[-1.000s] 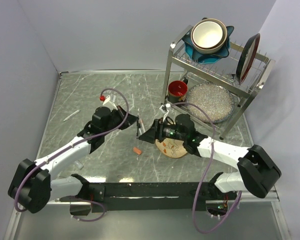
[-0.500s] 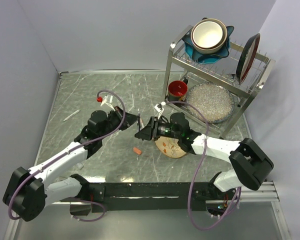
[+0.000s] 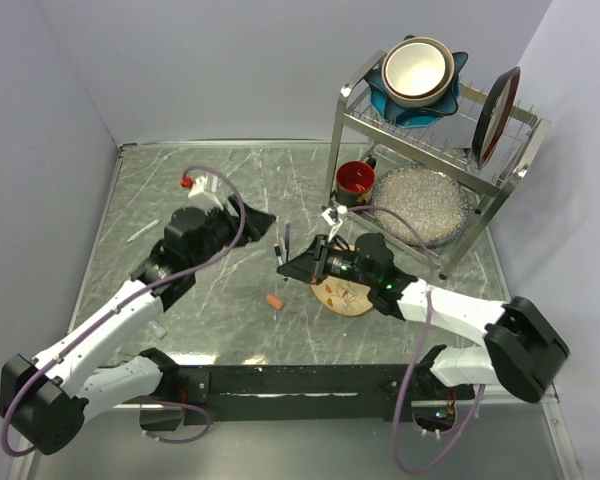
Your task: Insert the pens into the pen caps
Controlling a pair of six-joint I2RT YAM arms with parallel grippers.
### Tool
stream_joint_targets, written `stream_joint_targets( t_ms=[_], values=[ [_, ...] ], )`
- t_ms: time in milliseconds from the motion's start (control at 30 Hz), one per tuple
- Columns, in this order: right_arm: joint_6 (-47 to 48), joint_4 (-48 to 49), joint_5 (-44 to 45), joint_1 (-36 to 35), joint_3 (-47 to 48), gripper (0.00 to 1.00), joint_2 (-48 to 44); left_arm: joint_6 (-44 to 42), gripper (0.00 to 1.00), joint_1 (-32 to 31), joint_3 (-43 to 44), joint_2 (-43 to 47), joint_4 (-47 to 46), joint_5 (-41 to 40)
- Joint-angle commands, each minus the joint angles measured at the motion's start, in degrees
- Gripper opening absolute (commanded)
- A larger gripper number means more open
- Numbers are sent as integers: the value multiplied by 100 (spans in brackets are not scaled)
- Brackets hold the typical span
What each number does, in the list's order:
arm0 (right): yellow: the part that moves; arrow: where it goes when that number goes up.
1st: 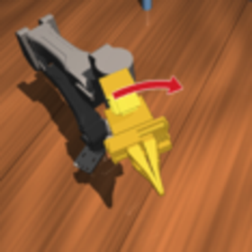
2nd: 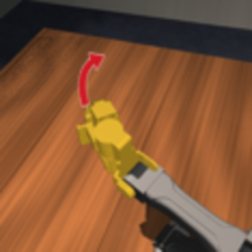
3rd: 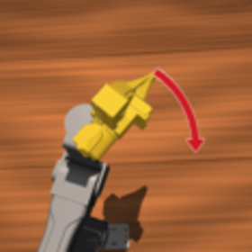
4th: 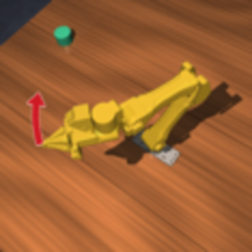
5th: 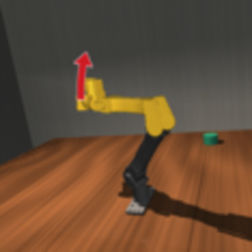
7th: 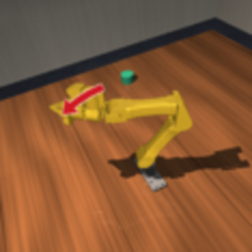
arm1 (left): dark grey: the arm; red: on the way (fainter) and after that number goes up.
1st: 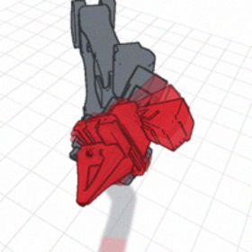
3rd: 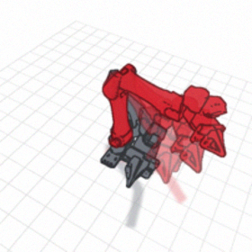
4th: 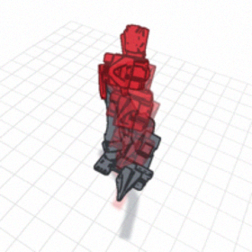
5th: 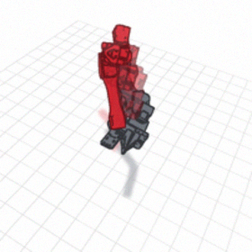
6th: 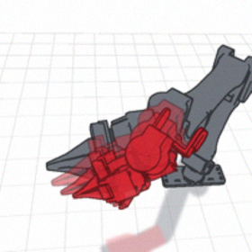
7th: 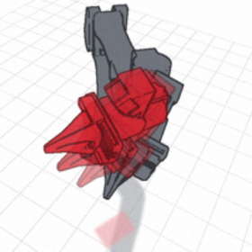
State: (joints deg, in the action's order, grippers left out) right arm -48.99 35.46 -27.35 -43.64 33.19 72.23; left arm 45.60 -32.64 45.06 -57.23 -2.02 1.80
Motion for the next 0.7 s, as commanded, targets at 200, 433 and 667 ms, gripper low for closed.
stream_joint_targets(
  t_ms=[200, 433, 667],
  values=[
    [1075, -952, 608, -13, -576, 0, -2043, -702, 69, 1294, 1523, -1410, 905, -285],
    [1524, -1357, 547, -13, -752, 0, -2959, -2071, 69, 1497, 2812, -3072, 562, -593],
    [1814, -1674, 564, -13, -779, 0, -3460, -2978, 67, 1858, 4449, -5198, 1045, -101]
  ],
)
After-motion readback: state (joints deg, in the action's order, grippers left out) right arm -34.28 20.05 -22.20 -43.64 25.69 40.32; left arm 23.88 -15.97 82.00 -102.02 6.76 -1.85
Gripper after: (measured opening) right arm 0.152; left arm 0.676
